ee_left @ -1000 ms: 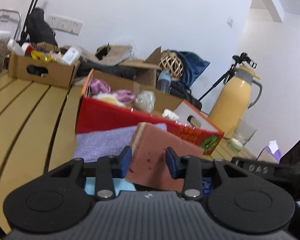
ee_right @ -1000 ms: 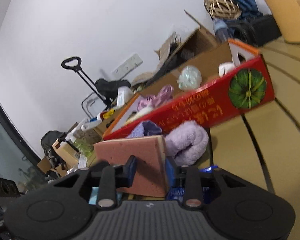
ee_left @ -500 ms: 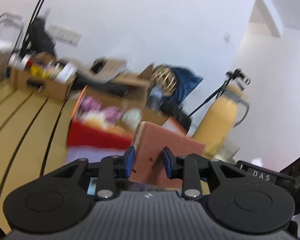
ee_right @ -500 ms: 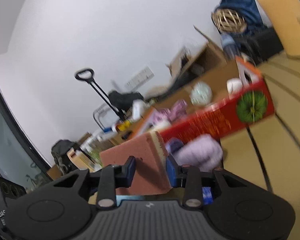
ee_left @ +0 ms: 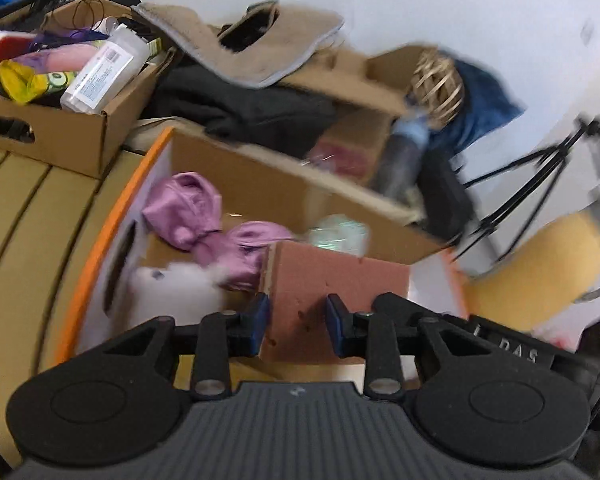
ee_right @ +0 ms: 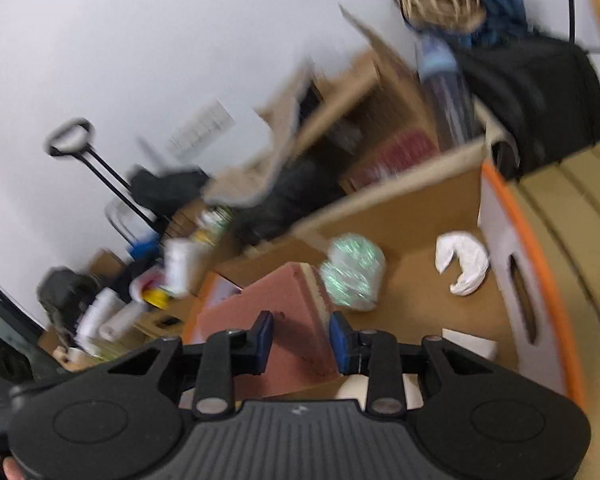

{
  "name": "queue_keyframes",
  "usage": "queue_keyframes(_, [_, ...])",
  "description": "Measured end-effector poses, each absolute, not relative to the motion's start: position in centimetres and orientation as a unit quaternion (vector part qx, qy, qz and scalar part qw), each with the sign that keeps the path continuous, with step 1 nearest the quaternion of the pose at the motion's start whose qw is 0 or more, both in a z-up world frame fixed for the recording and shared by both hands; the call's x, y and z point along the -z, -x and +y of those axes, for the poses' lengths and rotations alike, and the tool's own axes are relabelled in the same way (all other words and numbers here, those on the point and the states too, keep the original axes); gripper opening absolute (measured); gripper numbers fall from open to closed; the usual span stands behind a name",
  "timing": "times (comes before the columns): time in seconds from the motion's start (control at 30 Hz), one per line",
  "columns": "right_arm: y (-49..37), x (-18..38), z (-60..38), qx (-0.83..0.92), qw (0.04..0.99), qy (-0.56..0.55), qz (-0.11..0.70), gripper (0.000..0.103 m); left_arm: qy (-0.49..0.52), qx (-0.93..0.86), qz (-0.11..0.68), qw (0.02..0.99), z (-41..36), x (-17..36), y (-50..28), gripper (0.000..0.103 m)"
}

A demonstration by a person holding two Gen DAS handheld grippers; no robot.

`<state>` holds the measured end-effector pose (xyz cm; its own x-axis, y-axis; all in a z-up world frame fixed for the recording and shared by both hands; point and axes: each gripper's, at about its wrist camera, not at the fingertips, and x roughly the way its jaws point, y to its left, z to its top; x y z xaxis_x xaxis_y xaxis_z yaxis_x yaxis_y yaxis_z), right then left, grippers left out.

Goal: Organize soft objects
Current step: 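Carry the pink sponge into the box and open both grippers, then withdraw both grippers from the box back over the table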

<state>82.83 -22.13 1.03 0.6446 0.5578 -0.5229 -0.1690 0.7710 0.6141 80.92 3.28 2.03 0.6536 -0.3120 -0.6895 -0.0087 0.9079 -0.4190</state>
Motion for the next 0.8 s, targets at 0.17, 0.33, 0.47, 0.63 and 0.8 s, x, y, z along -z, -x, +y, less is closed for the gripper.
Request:
queue_keyframes(0.17, [-86.4,2.7,-19.7,-0.203,0.85,-0.231,0.427,0.027,0.13,0.084,0.419,0.895,3.0,-0.8,-81.2,0.036])
queue_keyframes(0.33, [-86.4,2.6,-19.5,-0.21,0.828,-0.243,0.46,0.027,0.12,0.089,0.425,0.893,2.7,-0.6,-81.3,0.04])
queue_keyframes(0.47, [-85.6,2.8,-18.4,-0.214,0.832,-0.211,0.467,0.031,0.13,0.087,0.422,0.893,3.0,-0.3,-82.1,0.045])
queue_keyframes(0.63, [-84.2,0.9,-19.4,-0.199,0.858,-0.213,0.424,0.043,0.115,0.092,0.386,0.911,3.9,-4.8,-78.0,0.052])
queue_keyframes(0.8, [-79.8,-4.4,-21.6,-0.198,0.882,-0.19,0.384,0.048,0.1,0.09,0.343,0.93,5.6,-10.8,-72.1,0.052])
